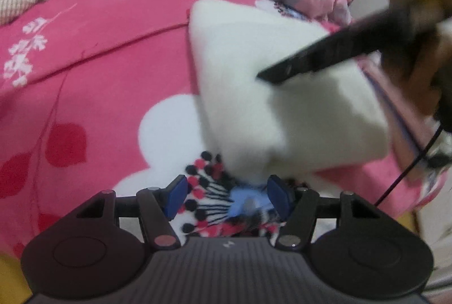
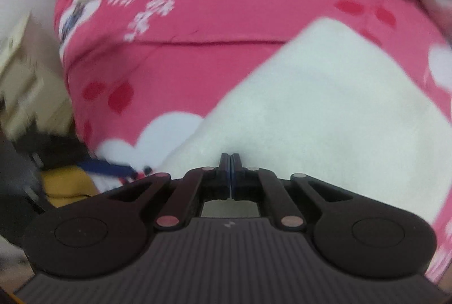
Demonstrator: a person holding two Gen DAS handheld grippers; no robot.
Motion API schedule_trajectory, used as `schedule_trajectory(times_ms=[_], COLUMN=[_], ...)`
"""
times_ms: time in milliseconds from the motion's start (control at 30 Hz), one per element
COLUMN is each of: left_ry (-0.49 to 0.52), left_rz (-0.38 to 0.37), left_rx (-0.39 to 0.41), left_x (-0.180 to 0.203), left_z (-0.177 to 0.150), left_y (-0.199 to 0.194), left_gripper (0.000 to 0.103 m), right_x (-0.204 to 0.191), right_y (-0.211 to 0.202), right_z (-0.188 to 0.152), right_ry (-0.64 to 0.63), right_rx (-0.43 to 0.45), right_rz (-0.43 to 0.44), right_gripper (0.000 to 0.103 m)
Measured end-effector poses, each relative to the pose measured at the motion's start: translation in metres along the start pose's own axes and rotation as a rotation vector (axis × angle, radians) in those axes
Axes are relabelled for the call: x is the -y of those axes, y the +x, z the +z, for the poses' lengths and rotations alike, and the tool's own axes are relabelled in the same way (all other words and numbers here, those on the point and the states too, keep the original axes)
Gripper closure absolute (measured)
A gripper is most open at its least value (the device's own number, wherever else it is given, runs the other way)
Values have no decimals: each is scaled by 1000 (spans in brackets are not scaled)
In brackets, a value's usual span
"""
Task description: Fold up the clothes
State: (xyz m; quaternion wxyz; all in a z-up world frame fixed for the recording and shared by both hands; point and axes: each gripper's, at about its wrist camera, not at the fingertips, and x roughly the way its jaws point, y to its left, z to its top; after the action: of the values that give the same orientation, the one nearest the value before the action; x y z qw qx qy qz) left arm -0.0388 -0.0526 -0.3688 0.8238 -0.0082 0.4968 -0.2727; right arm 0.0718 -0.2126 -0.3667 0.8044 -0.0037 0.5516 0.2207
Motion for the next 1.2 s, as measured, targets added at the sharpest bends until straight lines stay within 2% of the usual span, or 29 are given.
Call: schedule_trajectory(times_ms=[167, 367, 633, 700, 767, 833, 900, 933, 967, 1000, 1067, 1200], left_ry=[-8, 27, -52, -36, -39, -51, -62, -55, -45, -33, -23, -41], left_rz=[-6, 77, 31, 27, 17, 14, 18, 25, 32, 39, 44, -1], left_rx=[45, 86, 89, 84, 78, 72, 60, 47, 37, 31, 17, -35], left_x=[4, -4, -22, -22, -24, -24, -24, -22, -19, -17, -15, -24], left_z=[5, 5, 2, 2, 2, 3, 2, 2, 2, 2, 3, 3], left_y=[18, 21, 22, 20, 21, 22, 24, 25, 26, 25, 22, 2], left_gripper=[40, 40, 39, 38, 38, 38, 38, 38, 38, 38, 38, 40], right_x=[-1, -14, -21, -35, -51, -65, -72, -68, -63, -58, -54, -53], right_y=[-1, -6, -12, -25, -38, -40, -19, -2, 14, 20, 16, -6], right_z=[1, -4, -6, -3, -4, -11, -26, -40, -53, -62, -59, -48], right_ry=[-18, -91, -126, -184, -253, -291, -332, -339, -343, -327, -268, -171], right_rx=[-22, -30, -22, -13, -4, -35, -124, -162, -190, -161, -147, -133], right_rz=[24, -11, -36, -42, 9, 69, 38, -5, -42, -37, -28, -10], right_gripper=[103, 103, 103, 99, 99, 100, 101, 103, 103, 103, 103, 103])
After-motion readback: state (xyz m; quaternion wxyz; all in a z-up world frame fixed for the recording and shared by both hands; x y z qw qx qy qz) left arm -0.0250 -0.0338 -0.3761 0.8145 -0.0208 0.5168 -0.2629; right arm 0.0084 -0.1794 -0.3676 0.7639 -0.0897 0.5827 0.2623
